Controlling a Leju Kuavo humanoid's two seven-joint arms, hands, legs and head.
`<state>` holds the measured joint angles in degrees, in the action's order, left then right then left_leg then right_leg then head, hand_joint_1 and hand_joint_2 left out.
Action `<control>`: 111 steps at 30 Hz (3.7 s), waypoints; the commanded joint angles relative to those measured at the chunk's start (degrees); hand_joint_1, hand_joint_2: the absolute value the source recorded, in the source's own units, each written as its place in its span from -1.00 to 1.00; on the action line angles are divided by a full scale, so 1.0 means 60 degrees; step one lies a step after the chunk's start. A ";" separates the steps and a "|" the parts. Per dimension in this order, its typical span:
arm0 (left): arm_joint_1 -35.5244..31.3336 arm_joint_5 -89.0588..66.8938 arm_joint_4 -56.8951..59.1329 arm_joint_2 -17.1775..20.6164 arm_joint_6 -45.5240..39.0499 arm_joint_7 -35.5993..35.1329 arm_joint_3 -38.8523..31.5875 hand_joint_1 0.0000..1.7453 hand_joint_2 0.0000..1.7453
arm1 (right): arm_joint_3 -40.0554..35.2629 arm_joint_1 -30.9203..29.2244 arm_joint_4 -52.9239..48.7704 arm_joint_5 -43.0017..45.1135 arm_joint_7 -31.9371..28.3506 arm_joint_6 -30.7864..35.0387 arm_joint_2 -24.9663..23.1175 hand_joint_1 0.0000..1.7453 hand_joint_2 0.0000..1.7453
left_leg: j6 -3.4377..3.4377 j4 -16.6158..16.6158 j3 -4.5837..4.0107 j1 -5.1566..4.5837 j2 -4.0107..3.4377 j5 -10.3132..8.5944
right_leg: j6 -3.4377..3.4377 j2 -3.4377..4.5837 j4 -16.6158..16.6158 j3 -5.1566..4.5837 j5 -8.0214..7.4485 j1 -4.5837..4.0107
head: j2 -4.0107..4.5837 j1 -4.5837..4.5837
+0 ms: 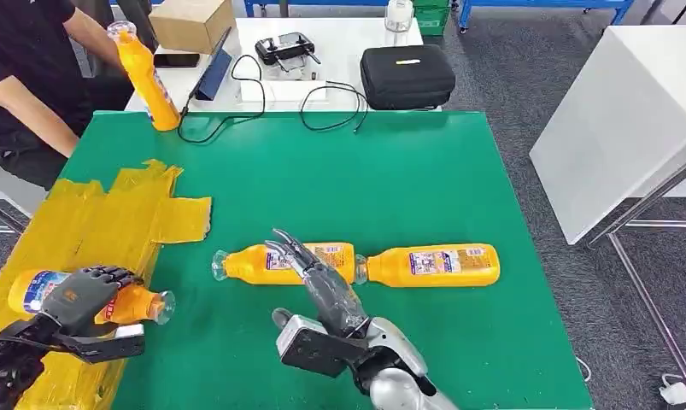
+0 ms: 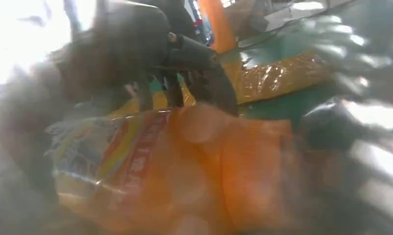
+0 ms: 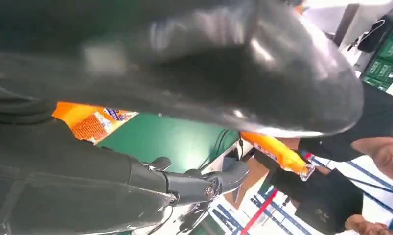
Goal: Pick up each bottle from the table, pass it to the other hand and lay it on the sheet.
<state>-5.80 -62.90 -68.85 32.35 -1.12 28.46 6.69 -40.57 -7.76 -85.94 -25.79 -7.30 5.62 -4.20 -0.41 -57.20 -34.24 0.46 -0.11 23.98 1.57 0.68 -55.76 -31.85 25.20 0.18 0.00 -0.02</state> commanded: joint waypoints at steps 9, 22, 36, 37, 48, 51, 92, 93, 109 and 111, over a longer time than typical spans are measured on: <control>0.0458 -0.0297 0.0643 -0.0183 -0.0104 -0.0416 0.0362 -1.00 -1.00 | -0.0298 -0.0358 0.0607 0.0057 -0.0105 -0.0102 0.0028 -1.00 -1.00 | 0.0004 0.0024 0.0066 -0.0003 -0.0010 -0.0001 | -0.0001 0.0003 0.0016 0.0048 -0.0001 0.0000 | 0.0000 0.0004; 0.0712 -0.0253 0.0222 -0.0362 -0.0592 -0.0128 0.0090 -1.00 -1.00 | -0.0258 -0.0256 0.0511 0.0056 -0.0105 -0.0102 0.0026 -1.00 -1.00 | 0.0005 0.0014 0.0047 0.0007 -0.0004 0.0005 | -0.0001 -0.0002 0.0015 0.0041 0.0005 -0.0013 | 0.0000 -0.0004; 0.0210 0.4978 -0.2693 -0.3483 -0.2486 0.1923 -0.2734 -1.00 -1.00 | -0.0268 -0.0525 0.0570 0.0000 0.0161 0.0053 0.0417 -1.00 -1.00 | -0.0002 0.0000 0.0007 0.0009 0.0034 -0.0005 | 0.0006 -0.0038 0.0013 0.0013 0.0004 -0.0011 | 0.0000 -0.0004; 0.0121 0.5788 -0.3062 -0.3576 -0.2272 0.1923 -0.2751 -1.00 -1.00 | -0.0216 -0.0569 0.0718 -0.0068 0.0242 0.0131 0.0410 -1.00 -1.00 | -0.0001 -0.0003 -0.0011 0.0007 0.0039 -0.0013 | 0.0008 -0.0041 0.0008 -0.0004 -0.0002 -0.0011 | 0.0000 0.0004; 0.0316 0.8408 -0.4400 -0.4552 -0.0741 0.1923 -0.3493 -1.00 -1.00 | 0.0484 -0.0750 0.1565 -0.2091 0.1626 0.0280 0.0526 -1.00 1.00 | 0.0001 -0.0002 0.0001 0.0004 0.0012 -0.0006 | 0.0002 -0.0013 0.0008 -0.0004 -0.0009 -0.0005 | 0.0000 0.0004; 0.0189 0.9273 -0.4156 -0.5243 0.0639 0.1923 -0.4073 -1.00 -1.00 | 0.0659 -0.0913 0.2047 -0.2571 0.1921 0.0047 0.0524 -1.00 1.00 | 0.0001 0.0001 0.0005 0.0004 0.0011 -0.0007 | 0.0001 -0.0013 0.0011 0.0002 -0.0009 -0.0005 | 0.0000 0.0000; -0.0848 0.9724 -0.3291 -0.5855 0.1916 0.1876 -0.3160 -1.00 -1.00 | -0.0961 -0.5615 1.0414 -0.4065 0.2563 -0.2340 -0.2288 -1.00 1.00 | 0.0006 -0.0010 0.0001 0.0008 0.0015 -0.0026 | -0.0017 -0.0022 -0.0004 -0.0003 -0.0016 -0.0012 | 0.0000 0.0004; -0.0847 0.9732 -0.3271 -0.5850 0.1920 0.1913 -0.3196 -1.00 -1.00 | -0.1008 -0.5633 1.0651 -0.4052 0.2641 -0.2745 -0.2398 -1.00 1.00 | 0.0005 -0.0010 -0.0006 0.0007 0.0011 -0.0028 | -0.0017 -0.0018 -0.0005 -0.0011 -0.0018 -0.0011 | 0.0000 0.0004; -0.0967 0.9937 -0.3319 -0.5824 0.1871 0.1821 -0.3408 -1.00 -1.00 | -0.2195 -0.5523 1.1090 -0.4936 0.3638 -0.4312 -0.2448 1.00 1.00 | 0.0004 -0.0002 0.0021 0.0009 0.0026 -0.0036 | -0.0017 -0.0032 0.0005 0.0010 -0.0020 -0.0012 | 0.0000 0.0004; -0.0967 0.9937 -0.3319 -0.5824 0.1871 0.1821 -0.3408 -1.00 -1.00 | -0.2195 -0.5523 1.1090 -0.4936 0.3638 -0.4312 -0.2448 1.00 1.00 | 0.0004 0.0000 0.0024 0.0011 0.0031 -0.0039 | -0.0016 -0.0038 0.0009 0.0020 -0.0023 -0.0014 | 0.0000 0.0000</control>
<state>-9.36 -3.48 -91.86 -1.68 10.10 39.72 -12.39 -51.01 -40.74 -24.35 -55.74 14.03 -19.85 -20.09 -0.37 -57.25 -34.16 0.51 -0.10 23.79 1.46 0.67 -55.78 -31.87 25.07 0.12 0.00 -0.02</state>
